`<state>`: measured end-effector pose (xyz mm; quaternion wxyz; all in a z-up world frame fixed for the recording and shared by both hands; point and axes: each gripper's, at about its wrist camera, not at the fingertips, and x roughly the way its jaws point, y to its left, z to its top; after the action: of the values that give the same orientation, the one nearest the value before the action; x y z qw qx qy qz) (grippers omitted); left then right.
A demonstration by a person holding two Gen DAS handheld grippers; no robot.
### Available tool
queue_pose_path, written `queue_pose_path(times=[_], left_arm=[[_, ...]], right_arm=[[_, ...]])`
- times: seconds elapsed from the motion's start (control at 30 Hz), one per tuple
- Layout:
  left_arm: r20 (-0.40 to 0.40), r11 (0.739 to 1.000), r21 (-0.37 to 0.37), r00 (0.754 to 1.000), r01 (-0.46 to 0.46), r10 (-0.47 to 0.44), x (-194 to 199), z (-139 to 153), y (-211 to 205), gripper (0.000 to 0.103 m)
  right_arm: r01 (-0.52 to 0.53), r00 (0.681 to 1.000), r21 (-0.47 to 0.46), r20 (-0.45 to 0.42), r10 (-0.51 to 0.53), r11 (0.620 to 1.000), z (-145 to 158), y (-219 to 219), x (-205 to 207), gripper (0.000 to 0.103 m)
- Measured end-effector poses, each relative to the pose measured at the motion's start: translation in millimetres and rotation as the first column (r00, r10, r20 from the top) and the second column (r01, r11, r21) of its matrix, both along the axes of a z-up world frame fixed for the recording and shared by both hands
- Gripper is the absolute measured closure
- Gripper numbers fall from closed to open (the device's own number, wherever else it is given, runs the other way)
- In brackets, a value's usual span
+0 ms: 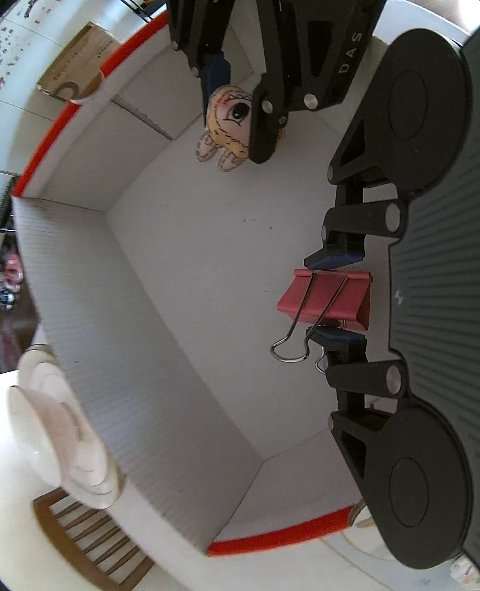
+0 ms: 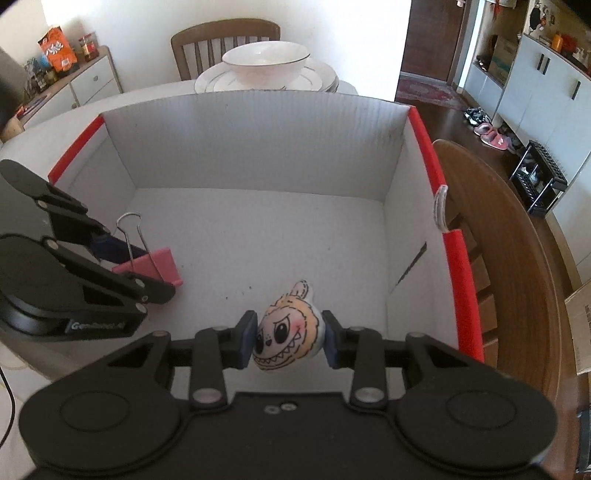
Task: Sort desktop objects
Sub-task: 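Open the right tool to drop the doll while the left tool releases the clip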
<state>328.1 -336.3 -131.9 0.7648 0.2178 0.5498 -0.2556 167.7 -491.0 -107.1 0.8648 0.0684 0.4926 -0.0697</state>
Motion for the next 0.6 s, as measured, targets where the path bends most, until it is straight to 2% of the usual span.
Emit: queue_pose_path(times=[0.2, 0.27, 0.43, 0.5, 0.6], left_arm=[[-0.034, 1.000, -0.004, 0.999, -0.016, 0.015, 1, -4, 4, 0.071], [-0.035, 1.000, -0.008, 0.999, -0.023, 0.022, 0, -4, 5, 0.071], [0.011, 0.999, -0.034, 0.999, -0.040, 0.040, -3, 4, 12, 0.070], [0.033, 0.998, -0.035, 0.998, -0.049, 0.050, -6, 8, 15, 0.068], [0.059, 0.996, -0.075, 0.997, -0.044, 0.048, -9, 18, 16, 0.066]], right_arm=[[-0.004, 1.000, -0.003, -0.013, 0.004, 1.000, -1, -1, 2, 0.065], [-0.006, 1.000, -0.007, -0.011, 0.006, 1.000, 0, 0, 2, 0.061], [-0.021, 1.000, 0.016, 0.008, 0.021, 1.000, 5, 1, -6, 0.052], [-0.015, 1.000, 0.020, 0.016, 0.015, 1.000, 9, 2, -9, 0.052], [-0.006, 0.999, 0.026, 0.037, 0.005, 1.000, 16, 2, -15, 0.048]])
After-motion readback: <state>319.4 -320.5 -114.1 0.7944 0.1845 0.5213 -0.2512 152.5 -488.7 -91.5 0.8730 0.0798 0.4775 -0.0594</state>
